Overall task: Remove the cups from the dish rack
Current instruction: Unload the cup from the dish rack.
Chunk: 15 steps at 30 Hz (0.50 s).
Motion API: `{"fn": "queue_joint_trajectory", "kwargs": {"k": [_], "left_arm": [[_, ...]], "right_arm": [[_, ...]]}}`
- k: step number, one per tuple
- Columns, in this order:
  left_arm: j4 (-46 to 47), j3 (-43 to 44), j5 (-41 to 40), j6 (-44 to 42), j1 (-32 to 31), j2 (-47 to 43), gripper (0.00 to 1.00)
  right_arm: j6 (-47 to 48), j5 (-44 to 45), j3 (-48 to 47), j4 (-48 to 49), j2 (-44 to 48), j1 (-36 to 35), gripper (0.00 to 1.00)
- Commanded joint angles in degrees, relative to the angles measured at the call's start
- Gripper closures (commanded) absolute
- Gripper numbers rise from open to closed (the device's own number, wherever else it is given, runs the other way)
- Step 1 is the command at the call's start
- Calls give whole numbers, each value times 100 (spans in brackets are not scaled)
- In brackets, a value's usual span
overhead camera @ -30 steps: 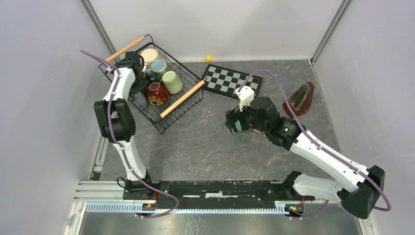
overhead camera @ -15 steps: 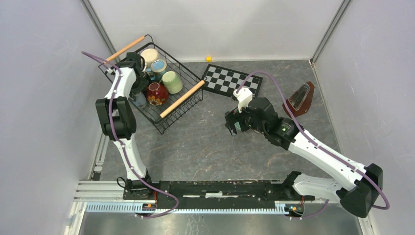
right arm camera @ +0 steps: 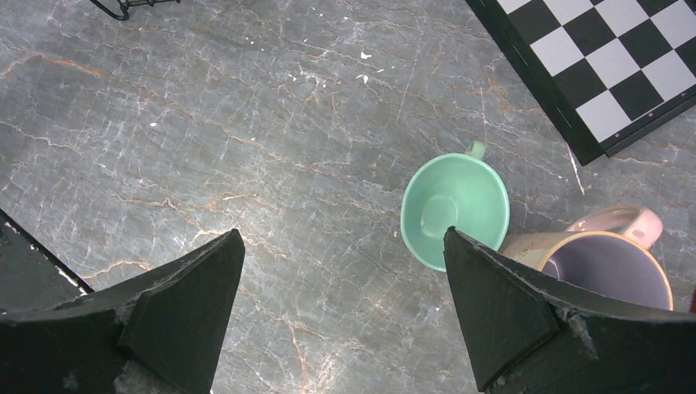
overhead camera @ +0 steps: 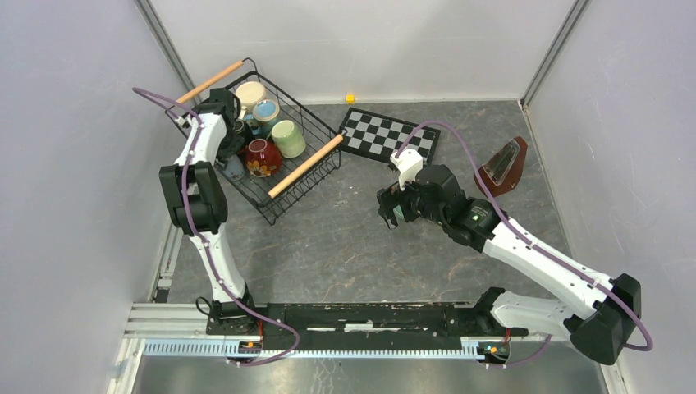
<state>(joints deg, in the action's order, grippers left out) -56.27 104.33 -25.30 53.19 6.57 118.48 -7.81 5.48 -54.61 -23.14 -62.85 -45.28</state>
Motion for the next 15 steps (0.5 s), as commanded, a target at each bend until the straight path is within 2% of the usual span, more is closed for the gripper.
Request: {"fn": "queue_joint_trajectory", "kwargs": {"k": [1,8,15], "left_arm": [[-68,89,-155,197,90,-102,72],[-174,287,-39,98,81,-293,96],[-209,335,34,25,61,-445,98]], "right_arm": [[47,-12,3,204,18,-25,2],[34,-37,28,221,91,-23,2],[34,-14,38,231,140,-23,2]]}}
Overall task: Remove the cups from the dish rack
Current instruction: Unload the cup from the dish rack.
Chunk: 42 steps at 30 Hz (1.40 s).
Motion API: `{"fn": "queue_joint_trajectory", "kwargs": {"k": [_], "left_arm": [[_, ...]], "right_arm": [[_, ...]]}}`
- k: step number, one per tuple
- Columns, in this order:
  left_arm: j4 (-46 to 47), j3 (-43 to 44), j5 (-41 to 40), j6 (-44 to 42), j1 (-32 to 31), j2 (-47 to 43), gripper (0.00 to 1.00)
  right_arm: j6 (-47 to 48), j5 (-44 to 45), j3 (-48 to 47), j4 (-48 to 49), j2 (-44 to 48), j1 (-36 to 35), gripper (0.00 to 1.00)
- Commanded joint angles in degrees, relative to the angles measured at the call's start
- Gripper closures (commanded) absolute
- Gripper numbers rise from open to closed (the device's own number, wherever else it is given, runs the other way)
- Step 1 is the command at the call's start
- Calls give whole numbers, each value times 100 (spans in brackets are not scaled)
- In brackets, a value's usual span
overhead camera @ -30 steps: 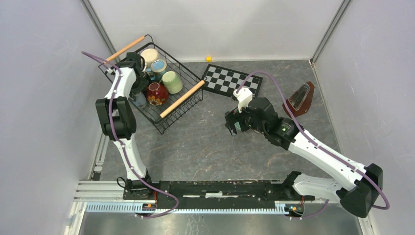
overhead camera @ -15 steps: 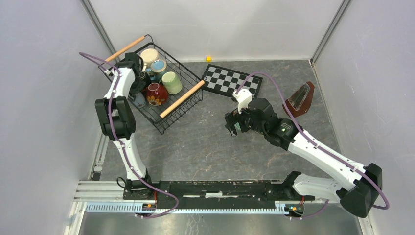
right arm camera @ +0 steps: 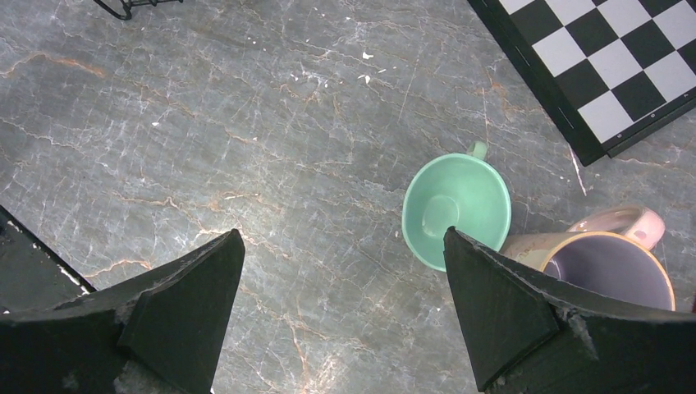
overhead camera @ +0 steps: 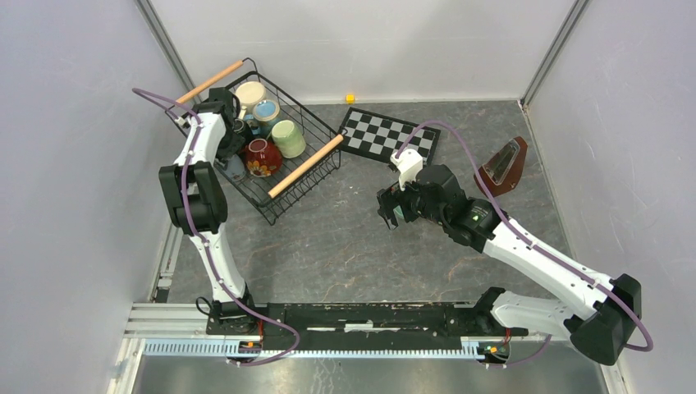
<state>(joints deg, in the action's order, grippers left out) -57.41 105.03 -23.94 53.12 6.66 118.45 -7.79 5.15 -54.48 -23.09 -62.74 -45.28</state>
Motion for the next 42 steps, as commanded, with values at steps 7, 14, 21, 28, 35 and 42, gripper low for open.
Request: {"fn": "queue_joint_trajectory", "kwargs": {"k": [7,14,21,28,35,42], "left_arm": [[-257,462,-128,-28,44,-560,98],[-350,527,-107,-63,9,-719,98],[-363,521,-43,-250,-41,-905,98],[-368,413,60,-472,-149,-1179,98],[-368,400,342,-754,-192,-1379,98],[-372,377,595,-906,-253,-1676,98]], "right_arm": [[18,13,15,249,143,-25,2],[11,-9,7,288,113,-25,2],[-60,8,-58,364,48,-25,2],[-185,4,-115,436,31,-25,2],[-338,-40,-177,526,69,-21,2],[-544,-115,-175,725,52,-25,2]]}}
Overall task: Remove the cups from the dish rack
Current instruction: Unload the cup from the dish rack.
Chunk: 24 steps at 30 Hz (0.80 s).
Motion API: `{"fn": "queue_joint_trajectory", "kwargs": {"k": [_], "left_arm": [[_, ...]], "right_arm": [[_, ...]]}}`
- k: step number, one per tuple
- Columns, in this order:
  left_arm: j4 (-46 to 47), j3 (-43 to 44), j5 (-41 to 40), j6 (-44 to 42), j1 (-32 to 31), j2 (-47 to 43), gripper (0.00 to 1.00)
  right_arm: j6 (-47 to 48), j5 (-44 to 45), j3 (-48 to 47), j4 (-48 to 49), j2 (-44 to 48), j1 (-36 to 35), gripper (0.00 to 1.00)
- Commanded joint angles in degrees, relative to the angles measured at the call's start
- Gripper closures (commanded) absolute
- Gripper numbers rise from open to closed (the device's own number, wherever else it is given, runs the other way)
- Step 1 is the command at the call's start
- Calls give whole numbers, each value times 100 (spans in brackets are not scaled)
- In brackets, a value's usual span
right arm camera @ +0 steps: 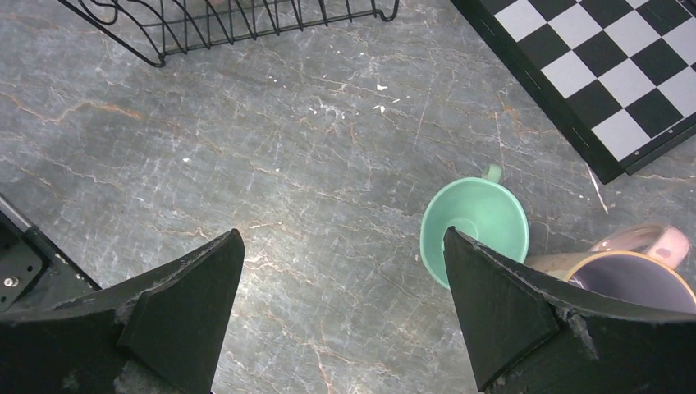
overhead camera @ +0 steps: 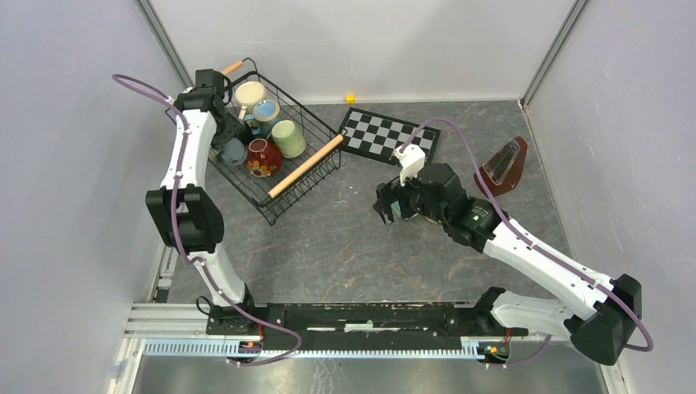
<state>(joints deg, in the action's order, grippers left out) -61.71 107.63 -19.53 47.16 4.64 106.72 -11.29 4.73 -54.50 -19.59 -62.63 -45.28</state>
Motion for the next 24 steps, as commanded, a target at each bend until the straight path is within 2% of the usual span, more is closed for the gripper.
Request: {"fn": "queue_joint_trajectory", "kwargs": {"k": [1,17,24], "left_arm": [[66,133,198,-337,-70,-549,98],[22,356,1007,-444,-404,-1047,98],[-132,871,1432,-446,-735,-1102,98]], "right_arm": [[-235,-84,-178,425,33,-23,2],[-620,-298,-535,1120,-349,5,2],[-877,-944,-597,1705,-562,294,2]]}}
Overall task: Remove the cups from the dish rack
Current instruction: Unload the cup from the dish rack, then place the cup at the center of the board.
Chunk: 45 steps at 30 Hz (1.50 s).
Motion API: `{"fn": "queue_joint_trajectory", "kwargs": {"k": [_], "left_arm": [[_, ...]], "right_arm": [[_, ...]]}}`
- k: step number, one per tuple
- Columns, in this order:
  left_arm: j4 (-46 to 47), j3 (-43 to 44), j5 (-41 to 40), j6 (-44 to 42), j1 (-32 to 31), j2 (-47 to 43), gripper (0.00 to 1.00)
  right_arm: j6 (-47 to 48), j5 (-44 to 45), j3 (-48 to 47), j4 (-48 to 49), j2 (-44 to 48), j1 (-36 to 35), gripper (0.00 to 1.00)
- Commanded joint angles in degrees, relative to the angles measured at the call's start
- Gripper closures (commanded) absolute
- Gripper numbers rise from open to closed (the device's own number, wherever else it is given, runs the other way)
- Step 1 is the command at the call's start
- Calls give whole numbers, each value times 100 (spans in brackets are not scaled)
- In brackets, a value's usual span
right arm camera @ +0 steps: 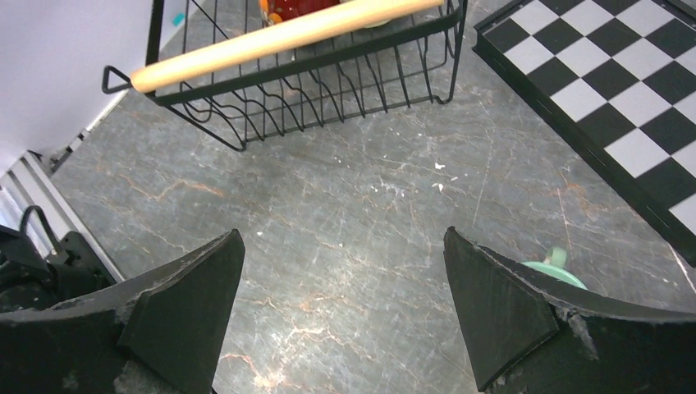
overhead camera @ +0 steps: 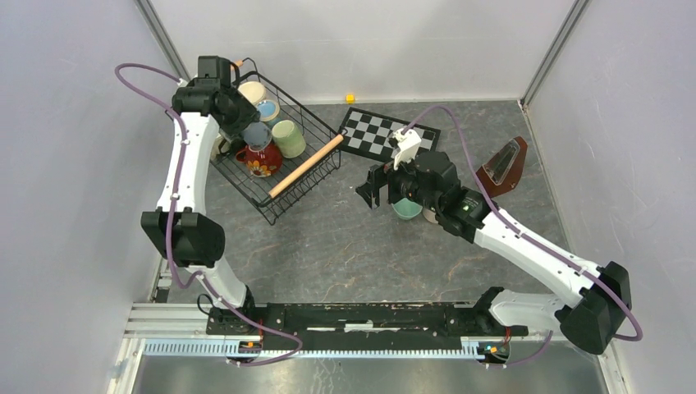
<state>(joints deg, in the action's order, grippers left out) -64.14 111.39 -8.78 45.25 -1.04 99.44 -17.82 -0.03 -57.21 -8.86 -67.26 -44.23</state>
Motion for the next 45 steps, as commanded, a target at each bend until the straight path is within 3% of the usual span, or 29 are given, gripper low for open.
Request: {"fn": "queue_joint_trajectory", "kwargs": {"k": [1,16,28,45], "left_arm": [[113,519,424,-237,-192,-409,98],[498,418,1399,344,-1071,-910,98],[1452,-459,2252,1060,-1709,-1307,98],[2637,-1459,3249,1805,-1947,-1680,98]], "right_arm": [[-280,-597,-324,725,-127,249,2],[-1327,-2251,-70,2636,-599,1107,2],[-2435,-2999,104,4282,-1175,1411,2],[-3660,-3448,385,6079,-1690,1643,7]]}}
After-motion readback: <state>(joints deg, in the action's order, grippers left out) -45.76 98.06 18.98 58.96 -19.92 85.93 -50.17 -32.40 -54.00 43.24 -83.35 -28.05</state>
